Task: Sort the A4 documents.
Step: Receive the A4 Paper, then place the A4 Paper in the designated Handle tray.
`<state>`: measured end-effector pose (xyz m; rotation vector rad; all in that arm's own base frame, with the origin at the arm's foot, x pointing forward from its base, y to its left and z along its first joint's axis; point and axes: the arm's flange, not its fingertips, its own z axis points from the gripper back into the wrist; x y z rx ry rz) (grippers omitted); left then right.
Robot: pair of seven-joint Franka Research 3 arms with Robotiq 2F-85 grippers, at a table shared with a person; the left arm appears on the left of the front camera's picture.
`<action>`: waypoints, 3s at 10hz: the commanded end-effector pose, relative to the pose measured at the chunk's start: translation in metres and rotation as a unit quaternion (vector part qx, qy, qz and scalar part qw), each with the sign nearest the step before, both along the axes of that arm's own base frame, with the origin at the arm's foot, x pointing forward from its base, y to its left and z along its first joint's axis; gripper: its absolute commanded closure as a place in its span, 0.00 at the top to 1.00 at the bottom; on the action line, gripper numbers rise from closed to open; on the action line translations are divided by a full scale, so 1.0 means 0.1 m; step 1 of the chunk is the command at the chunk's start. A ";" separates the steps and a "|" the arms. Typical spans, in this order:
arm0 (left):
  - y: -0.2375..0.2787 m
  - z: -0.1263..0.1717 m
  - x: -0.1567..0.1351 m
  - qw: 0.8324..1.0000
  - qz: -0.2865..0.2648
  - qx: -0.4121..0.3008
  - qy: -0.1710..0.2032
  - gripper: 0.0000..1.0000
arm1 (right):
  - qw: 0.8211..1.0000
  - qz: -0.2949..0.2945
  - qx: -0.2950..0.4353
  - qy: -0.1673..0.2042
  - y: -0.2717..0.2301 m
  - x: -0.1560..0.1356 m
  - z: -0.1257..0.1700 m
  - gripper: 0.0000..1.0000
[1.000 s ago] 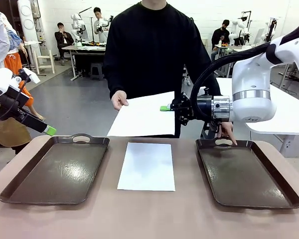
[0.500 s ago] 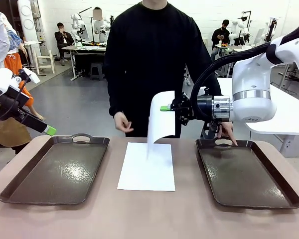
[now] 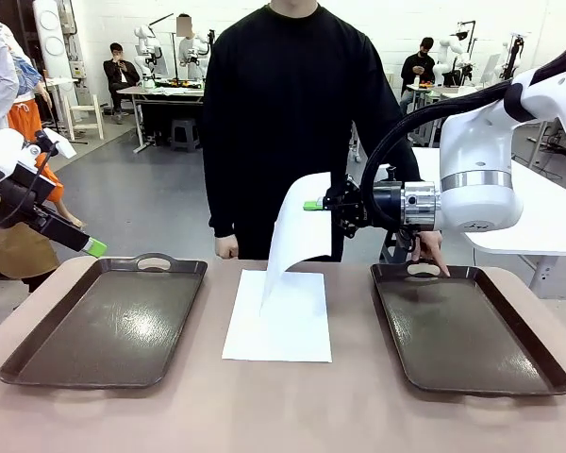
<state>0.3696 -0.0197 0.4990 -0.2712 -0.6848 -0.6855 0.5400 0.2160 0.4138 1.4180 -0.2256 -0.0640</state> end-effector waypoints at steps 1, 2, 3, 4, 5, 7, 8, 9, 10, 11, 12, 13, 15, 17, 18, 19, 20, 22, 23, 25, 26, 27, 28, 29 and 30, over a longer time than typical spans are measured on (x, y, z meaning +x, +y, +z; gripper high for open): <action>0.01 -0.02 0.01 1.000 -0.001 -0.007 0.001 1.00 | 1.000 -0.002 -0.002 0.002 0.00 -0.01 -0.01 0.00; 0.01 -0.02 0.01 1.000 -0.001 -0.007 0.001 1.00 | 1.000 -0.002 -0.002 0.002 0.00 -0.01 -0.01 0.00; 0.01 -0.02 0.01 1.000 -0.001 -0.007 0.001 1.00 | 1.000 -0.002 -0.002 0.002 0.00 -0.01 -0.01 0.00; 0.01 -0.02 0.01 1.000 -0.001 -0.007 0.001 1.00 | 1.000 -0.002 -0.002 0.002 0.00 -0.01 -0.01 0.00; 0.01 -0.02 0.01 1.000 -0.001 -0.007 0.001 1.00 | 1.000 -0.002 -0.002 0.002 0.00 -0.01 -0.01 0.00; 0.01 -0.02 0.01 1.000 -0.001 -0.007 0.001 1.00 | 1.000 -0.002 -0.002 0.002 0.00 -0.01 -0.01 0.00; 0.01 -0.02 0.01 1.000 -0.001 -0.007 0.001 1.00 | 1.000 -0.002 -0.002 0.002 0.00 -0.01 -0.01 0.00; 0.01 -0.02 0.01 1.000 -0.001 -0.007 0.001 1.00 | 1.000 -0.002 -0.002 0.002 0.00 -0.01 -0.01 0.00; 0.01 -0.02 0.01 1.000 -0.001 -0.007 0.001 1.00 | 1.000 -0.002 -0.002 0.002 0.00 -0.01 -0.01 0.00; 0.01 -0.02 0.01 1.000 -0.001 -0.007 0.001 1.00 | 1.000 -0.002 -0.002 0.002 0.00 -0.01 -0.01 0.00; 0.01 -0.02 0.01 1.000 -0.001 -0.007 0.001 1.00 | 1.000 -0.002 -0.002 0.002 0.00 -0.01 -0.01 0.00; 0.01 -0.02 0.01 1.000 -0.001 -0.007 0.001 1.00 | 1.000 -0.002 -0.002 0.002 0.00 -0.01 -0.01 0.00; 0.01 -0.02 0.01 1.000 -0.001 -0.007 0.001 1.00 | 0.999 0.020 -0.005 -0.041 -0.29 -0.07 0.06 0.01; 0.01 -0.02 0.01 1.000 -0.001 -0.007 0.001 1.00 | 0.998 0.040 -0.006 -0.053 -0.79 -0.16 0.12 0.01; 0.01 -0.02 0.01 1.000 -0.001 -0.007 0.001 1.00 | 0.997 0.050 -0.021 -0.057 -1.05 -0.21 0.10 0.01; 0.01 -0.02 0.01 1.000 -0.001 -0.007 0.001 1.00 | 0.997 0.054 -0.038 -0.048 -1.23 -0.23 0.05 0.01; 0.01 -0.02 0.01 1.000 -0.001 -0.007 0.001 1.00 | 0.996 0.048 -0.060 -0.039 -1.36 -0.25 -0.03 0.01; 0.01 -0.02 0.01 1.000 -0.001 -0.007 0.001 1.00 | 0.994 0.050 -0.094 -0.012 -1.49 -0.24 -0.29 0.01; 0.01 -0.02 0.01 1.000 -0.001 -0.007 0.001 1.00 | 0.995 0.049 -0.087 -0.003 -1.52 -0.21 -0.41 0.01; 0.01 -0.02 0.01 1.000 -0.001 -0.007 0.001 1.00 | 0.994 0.031 -0.102 0.022 -1.58 -0.17 -0.64 0.01; 0.01 -0.02 0.01 1.000 -0.001 -0.007 0.001 1.00 | 0.990 0.015 -0.135 0.023 -1.70 -0.20 -0.72 0.01; 0.01 -0.02 0.01 1.000 -0.001 -0.007 0.001 1.00 | 0.986 -0.001 -0.166 0.025 -1.85 -0.24 -0.76 0.01; 0.01 -0.02 0.01 1.000 -0.001 -0.007 0.001 1.00 | 0.979 -0.013 -0.200 0.025 -2.02 -0.29 -0.81 0.01; 0.01 -0.02 0.01 1.000 -0.001 -0.007 0.001 1.00 | 0.973 -0.026 -0.226 0.027 -2.17 -0.33 -0.85 0.01; 0.01 -0.02 0.01 1.000 -0.001 -0.007 0.001 1.00 | 0.967 -0.040 -0.252 0.023 -2.28 -0.38 -0.88 0.01</action>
